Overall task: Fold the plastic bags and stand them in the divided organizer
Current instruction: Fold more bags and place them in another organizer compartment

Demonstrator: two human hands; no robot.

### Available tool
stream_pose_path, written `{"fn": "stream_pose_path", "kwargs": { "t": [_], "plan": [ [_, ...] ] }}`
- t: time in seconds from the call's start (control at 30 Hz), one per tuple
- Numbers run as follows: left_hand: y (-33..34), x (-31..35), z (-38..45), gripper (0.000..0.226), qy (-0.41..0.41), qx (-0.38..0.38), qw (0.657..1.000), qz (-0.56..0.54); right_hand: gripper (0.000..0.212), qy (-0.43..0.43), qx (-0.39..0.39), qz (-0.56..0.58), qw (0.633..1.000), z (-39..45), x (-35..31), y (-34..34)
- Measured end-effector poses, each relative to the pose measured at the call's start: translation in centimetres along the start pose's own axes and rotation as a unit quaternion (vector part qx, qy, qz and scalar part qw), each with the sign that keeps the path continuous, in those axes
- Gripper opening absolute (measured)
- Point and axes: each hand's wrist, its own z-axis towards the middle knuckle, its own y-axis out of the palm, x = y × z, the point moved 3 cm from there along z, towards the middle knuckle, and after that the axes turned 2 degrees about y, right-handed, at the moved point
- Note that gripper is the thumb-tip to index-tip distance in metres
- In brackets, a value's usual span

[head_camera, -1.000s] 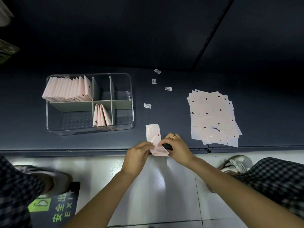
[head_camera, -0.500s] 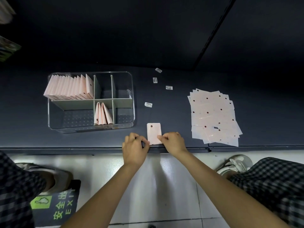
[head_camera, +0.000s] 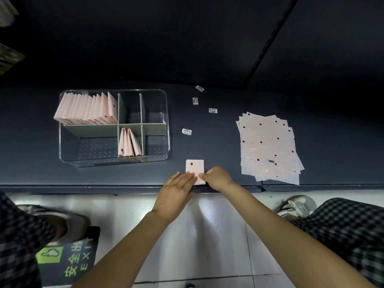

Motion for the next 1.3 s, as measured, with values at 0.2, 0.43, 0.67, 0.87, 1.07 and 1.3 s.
{"fn": "stream_pose_path", "kwargs": {
  "t": [0.2, 0.43, 0.67, 0.87, 1.07, 1.3],
  "plan": [
    [-2.2, -0.3, 1.0, 0.013, -0.026, 0.044, 0.992, -0.114, 0.035, 0.012, -0.064, 0.109, 0.992, -1.8, 0.8, -1.1],
    [-5.5, -0.9, 3.3, 0.018, -0.127, -0.052, 0.972, -0.192, 0.029, -0.304, 0.104, -0.105, 0.941, -5.7, -2.2, -3.6],
    [-9.0, -1.1, 3.2, 0.017, -0.236, -0.013, 0.869, -0.434, 0.011, -0.312, 0.210, 0.018, 0.927, -7.7, -4.4, -5.7],
    [-9.4, -2.0, 2.0, 0.010, -0.312, 0.002, 0.788, -0.531, 0.006, -0.286, 0.209, 0.204, 0.913, -8.0, -5.6, -7.3],
    [-10.9, -2.8, 1.5, 0.015, -0.309, 0.182, 0.893, -0.272, 0.013, -0.269, 0.253, 0.133, 0.920, -9.8, -8.3, -3.1],
    [-11.6, -3.9, 0.3, 0.019, -0.194, 0.180, 0.949, -0.172, 0.036, -0.215, 0.118, 0.189, 0.951, -8.4, -12.5, 0.8]
  ]
}}
